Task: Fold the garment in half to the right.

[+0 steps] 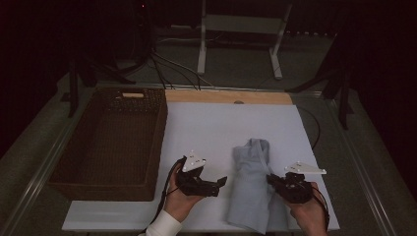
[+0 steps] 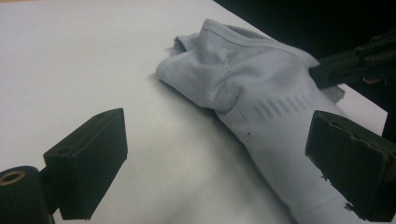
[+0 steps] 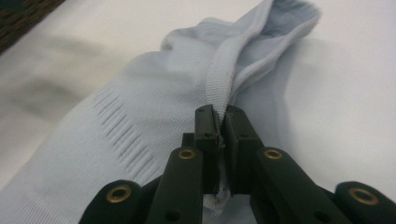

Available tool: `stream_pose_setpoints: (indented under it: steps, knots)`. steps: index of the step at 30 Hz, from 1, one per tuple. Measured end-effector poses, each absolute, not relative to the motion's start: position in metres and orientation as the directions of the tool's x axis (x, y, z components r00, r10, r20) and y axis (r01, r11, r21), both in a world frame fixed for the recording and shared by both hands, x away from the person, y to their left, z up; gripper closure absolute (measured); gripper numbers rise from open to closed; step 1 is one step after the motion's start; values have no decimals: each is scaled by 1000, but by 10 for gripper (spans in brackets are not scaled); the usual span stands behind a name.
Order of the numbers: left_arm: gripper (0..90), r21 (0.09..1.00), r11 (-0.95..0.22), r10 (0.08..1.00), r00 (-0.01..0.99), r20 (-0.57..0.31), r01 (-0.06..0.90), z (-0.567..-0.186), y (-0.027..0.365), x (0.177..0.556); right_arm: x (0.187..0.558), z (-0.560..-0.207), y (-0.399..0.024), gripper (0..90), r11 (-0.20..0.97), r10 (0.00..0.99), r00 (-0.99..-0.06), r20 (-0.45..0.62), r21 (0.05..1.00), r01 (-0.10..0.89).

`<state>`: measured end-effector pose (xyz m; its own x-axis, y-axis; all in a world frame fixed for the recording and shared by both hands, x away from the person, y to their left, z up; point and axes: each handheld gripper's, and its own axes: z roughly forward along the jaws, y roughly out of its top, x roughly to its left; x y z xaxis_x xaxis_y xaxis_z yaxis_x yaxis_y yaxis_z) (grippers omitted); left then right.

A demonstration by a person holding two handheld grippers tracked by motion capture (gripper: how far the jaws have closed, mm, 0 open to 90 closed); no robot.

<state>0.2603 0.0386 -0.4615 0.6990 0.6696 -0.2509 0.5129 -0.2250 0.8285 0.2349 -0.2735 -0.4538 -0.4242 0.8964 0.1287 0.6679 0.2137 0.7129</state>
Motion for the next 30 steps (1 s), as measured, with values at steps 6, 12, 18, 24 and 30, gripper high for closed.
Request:
stream_pose_setpoints:
  steps: [6,12,18,24,30]
  knots:
    - [68,829,-227,667,702,-251,512,-461,38,260,238,-451,-288,855,195,918,-382,103,722,664]
    - [67,828,-223,664,703,-257,514,-461,37,260,239,-450,-300,853,188,934,-349,78,722,665]
    - [67,828,-225,662,704,-257,513,-461,36,260,242,-455,-305,849,207,942,-333,41,711,672]
    - [66,829,-225,660,705,-257,512,-461,36,260,245,-468,-304,788,214,946,-323,29,693,689]
    - [67,828,-225,661,705,-257,513,-461,37,260,239,-464,-306,544,197,947,-318,38,714,671]
